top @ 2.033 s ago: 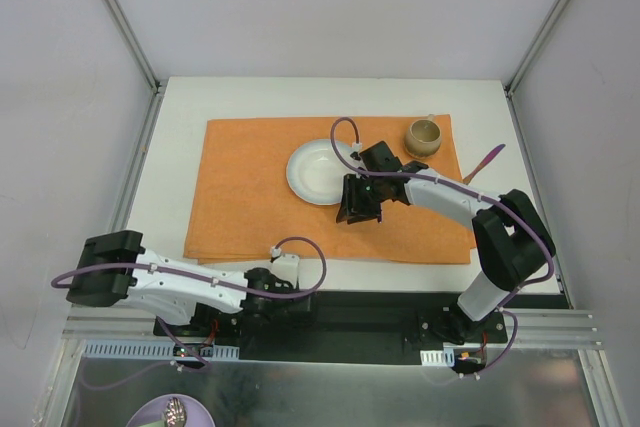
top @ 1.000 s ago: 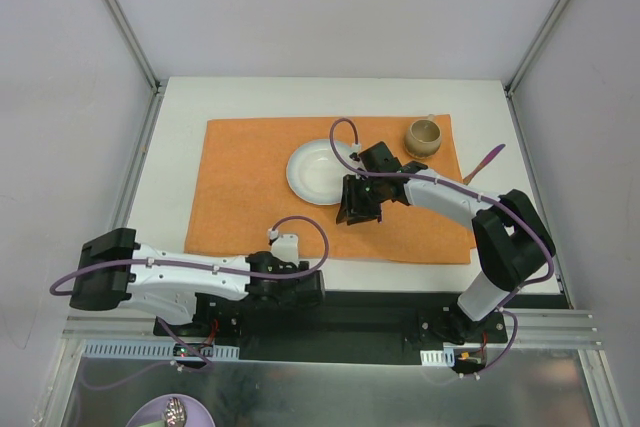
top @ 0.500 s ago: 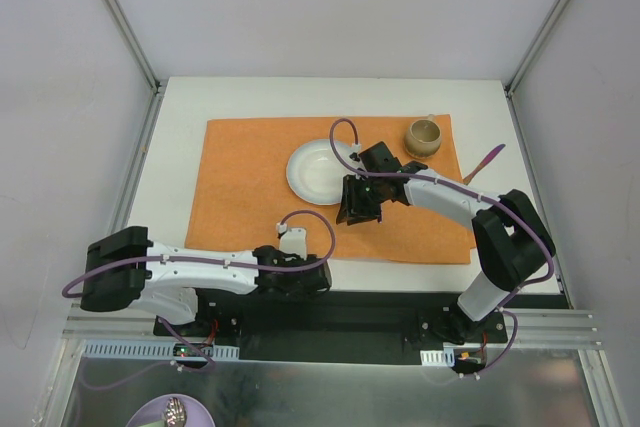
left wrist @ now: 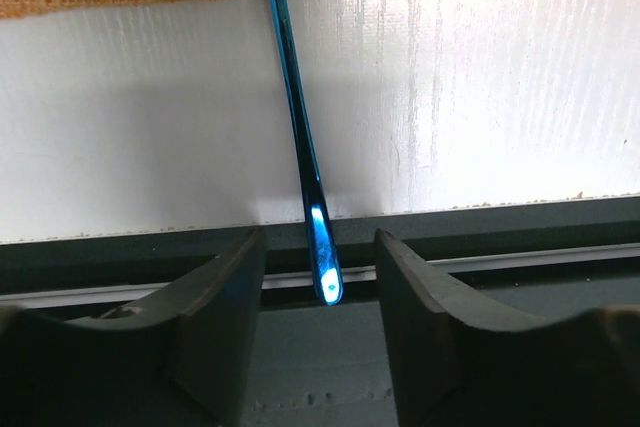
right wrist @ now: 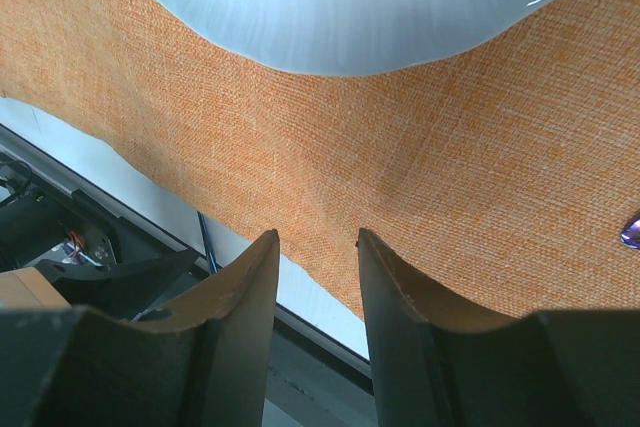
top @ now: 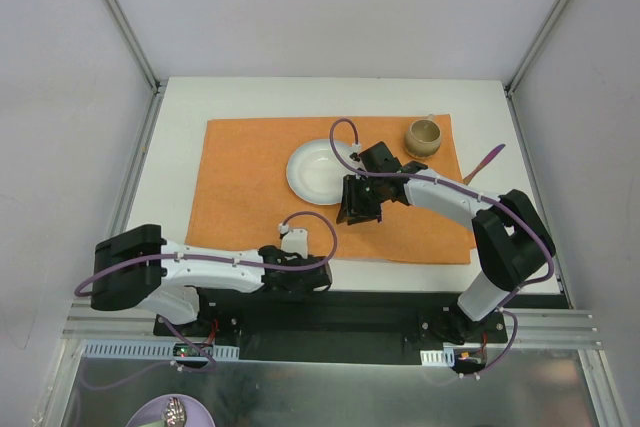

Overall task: Set the dinner table for one person
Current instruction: Pick up the fork at the center of the board.

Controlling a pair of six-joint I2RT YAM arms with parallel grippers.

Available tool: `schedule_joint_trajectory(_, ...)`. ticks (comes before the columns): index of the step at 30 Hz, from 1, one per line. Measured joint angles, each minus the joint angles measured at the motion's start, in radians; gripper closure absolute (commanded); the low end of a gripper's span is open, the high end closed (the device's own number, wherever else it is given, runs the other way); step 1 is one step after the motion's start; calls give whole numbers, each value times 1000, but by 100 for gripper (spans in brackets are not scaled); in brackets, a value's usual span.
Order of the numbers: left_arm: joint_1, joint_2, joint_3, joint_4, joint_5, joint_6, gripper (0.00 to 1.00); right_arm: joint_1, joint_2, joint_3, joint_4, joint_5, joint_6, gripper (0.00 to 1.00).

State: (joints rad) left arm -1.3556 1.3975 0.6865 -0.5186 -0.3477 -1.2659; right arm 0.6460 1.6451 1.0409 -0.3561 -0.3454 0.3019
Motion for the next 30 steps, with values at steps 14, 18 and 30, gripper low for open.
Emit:
schedule_joint_trajectory(14,23,23,-31,59,30,32,88,0,0,0,-1,12,0,60)
schedule_joint_trajectory(18,22,23,-32,64,31,33,99,0,0,0,-4,16,0,60)
schedule_joint_trajectory(30,23,13,-19,45,33,83,100,0,0,0,-7,16,0,60)
